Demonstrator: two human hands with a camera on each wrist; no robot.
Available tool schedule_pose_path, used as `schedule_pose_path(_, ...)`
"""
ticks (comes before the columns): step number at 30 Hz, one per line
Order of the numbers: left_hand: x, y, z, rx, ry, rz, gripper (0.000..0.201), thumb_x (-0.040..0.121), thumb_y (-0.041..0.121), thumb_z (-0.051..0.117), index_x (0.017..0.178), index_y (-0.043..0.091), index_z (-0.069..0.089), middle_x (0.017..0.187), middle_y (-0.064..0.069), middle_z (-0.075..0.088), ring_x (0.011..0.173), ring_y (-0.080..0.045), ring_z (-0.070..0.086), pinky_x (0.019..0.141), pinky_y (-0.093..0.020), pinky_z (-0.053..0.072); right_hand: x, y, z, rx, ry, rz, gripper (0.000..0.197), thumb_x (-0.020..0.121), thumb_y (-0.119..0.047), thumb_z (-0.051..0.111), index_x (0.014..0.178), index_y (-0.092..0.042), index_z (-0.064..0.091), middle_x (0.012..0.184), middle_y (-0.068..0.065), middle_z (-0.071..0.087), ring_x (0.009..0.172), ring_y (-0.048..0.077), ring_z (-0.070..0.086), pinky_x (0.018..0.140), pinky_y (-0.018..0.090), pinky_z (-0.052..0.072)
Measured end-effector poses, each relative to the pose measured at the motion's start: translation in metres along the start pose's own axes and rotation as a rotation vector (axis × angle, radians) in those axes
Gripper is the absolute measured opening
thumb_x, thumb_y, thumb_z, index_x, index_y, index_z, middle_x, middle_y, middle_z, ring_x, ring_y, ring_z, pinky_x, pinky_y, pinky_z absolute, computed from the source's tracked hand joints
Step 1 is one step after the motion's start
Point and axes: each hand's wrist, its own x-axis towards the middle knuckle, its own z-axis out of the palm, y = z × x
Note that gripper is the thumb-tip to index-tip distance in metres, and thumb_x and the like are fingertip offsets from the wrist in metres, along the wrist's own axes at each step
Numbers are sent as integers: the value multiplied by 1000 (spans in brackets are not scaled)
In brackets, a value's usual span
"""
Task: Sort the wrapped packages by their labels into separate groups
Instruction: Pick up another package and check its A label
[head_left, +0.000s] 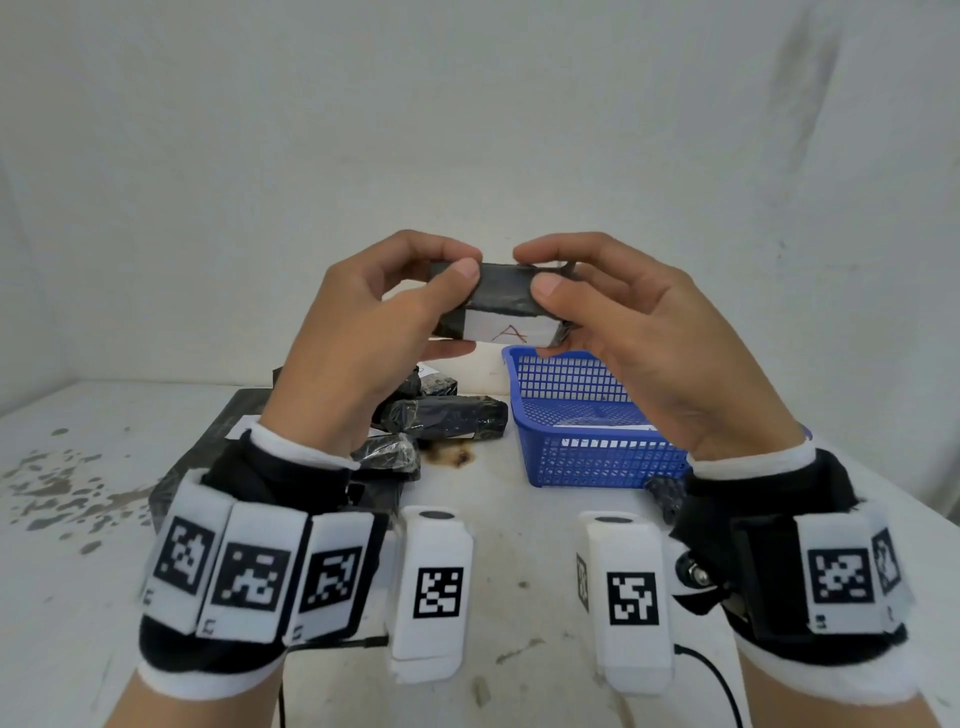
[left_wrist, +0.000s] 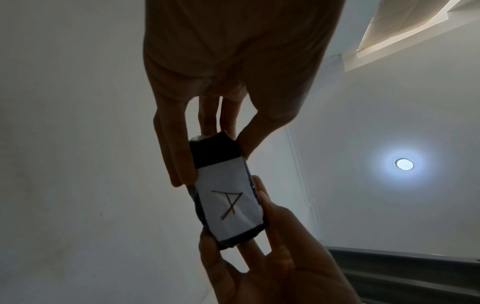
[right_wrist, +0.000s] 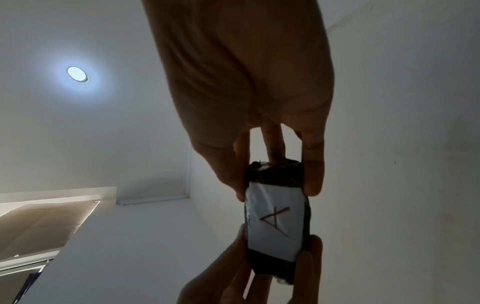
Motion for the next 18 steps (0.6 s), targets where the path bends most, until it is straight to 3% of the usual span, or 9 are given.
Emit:
schedule_pose_path(3,0,0,0,14,-39,-15,17,90,26,64,104,19,70,97,-5,66,83,-18,67,76,-35,61,0,-1,0,8,28,11,18,99,-14,60,99,-22,76,105,15,73,100,35,68,80,44,60)
schedule_pose_path(7,0,-3,-2,116,-123,-4,33,88,20,67,119,30,62,108,1,68,84,-22,70,77,-32,60,0,-2,-1,33,56,43,19,93,-31,60,102,-24,75,104,7,76,100,36,68,74,32,61)
schedule_pose_path(9,0,-5,-1,133,-96,10,32,88,18,67,117,31,62,102,1,69,75,-18,69,72,-30,60,-1,-3,-5,11,-6,51,31,83,-37,66,110,-26,74,107,11,74,94,32,70,80,32,59)
schedule_pose_path(12,0,-4,1,123,-47,-4,28,87,25,68,114,29,65,92,-1,70,60,-14,65,62,-29,60,-4,-3,-18,-117,-77,42,42,86,-19,74,125,-32,67,108,9,71,80,20,72,90,32,56)
schedule_pose_path(14,1,-5,5,126,-33,-18,28,85,31,69,113,29,66,85,1,70,53,-13,63,53,-27,56,-7,-4,-27,-115,-75,42,45,89,-9,71,126,-34,65,107,8,70,74,18,71,85,30,56)
schedule_pose_path(16,2,-7,10,139,-22,-33,26,85,35,68,110,27,67,77,3,70,48,-14,60,47,-24,50,-9,-4,-35,-127,-75,56,43,89,-12,71,124,-36,66,103,6,72,71,15,69,77,25,56)
schedule_pose_path(18,2,-11,16,152,-19,-50,25,85,36,67,107,25,68,75,-1,70,44,-15,58,43,-23,48,-10,-3,-43,-187,-88,94,41,84,-19,75,120,-37,67,99,1,75,75,14,70,77,22,55)
